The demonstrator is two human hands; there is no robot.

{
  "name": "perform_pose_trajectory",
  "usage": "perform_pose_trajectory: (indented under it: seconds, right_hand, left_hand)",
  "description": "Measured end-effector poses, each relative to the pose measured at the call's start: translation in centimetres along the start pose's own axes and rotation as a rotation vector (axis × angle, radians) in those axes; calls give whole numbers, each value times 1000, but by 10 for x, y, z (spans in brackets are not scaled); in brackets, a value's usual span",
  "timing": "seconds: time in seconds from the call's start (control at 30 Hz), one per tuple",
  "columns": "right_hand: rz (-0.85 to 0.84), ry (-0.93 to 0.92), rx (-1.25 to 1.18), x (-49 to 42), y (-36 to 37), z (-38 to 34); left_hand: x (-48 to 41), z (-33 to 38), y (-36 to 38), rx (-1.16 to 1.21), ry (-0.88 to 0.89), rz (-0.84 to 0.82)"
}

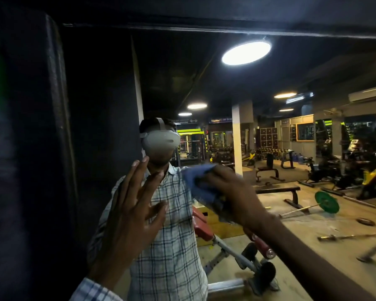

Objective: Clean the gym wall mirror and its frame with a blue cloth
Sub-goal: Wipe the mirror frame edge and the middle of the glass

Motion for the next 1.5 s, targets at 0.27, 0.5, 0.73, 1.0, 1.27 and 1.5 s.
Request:
perform_pose_trajectory:
  seconds: [0.27,0.5,0.73,1.0,1.27,1.5]
  right_hand:
    - [-64,-23,-12,56,20,7]
    - [540,464,-156,68,-62,94]
    - [179,90,-16,44,-48,75]
    - [89,-20,12,17,-49,72]
    - [643,378,-81,-13,-137,166]
    - [507,270,-86,26,-153,185]
  left_hand:
    - [-9,25,17,-51,2,14]
    - [-11,39,27,-88,-9,43]
    - [-13,59,52,-105,-1,28]
    - [-19,83,66,-73,-6,73]
    - [-22,106,89,-76,-49,39]
    - [-23,117,95,-100,-70,36]
Point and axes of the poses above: each hand's wrist, its own x-axis away from the middle knuckle, its own y-axis out of the palm, z = x × y, the point moved 10 cm from there along -x, towards the middle knuckle, and after that the axes turned 4 degrees about z, right-handed, at the moved point
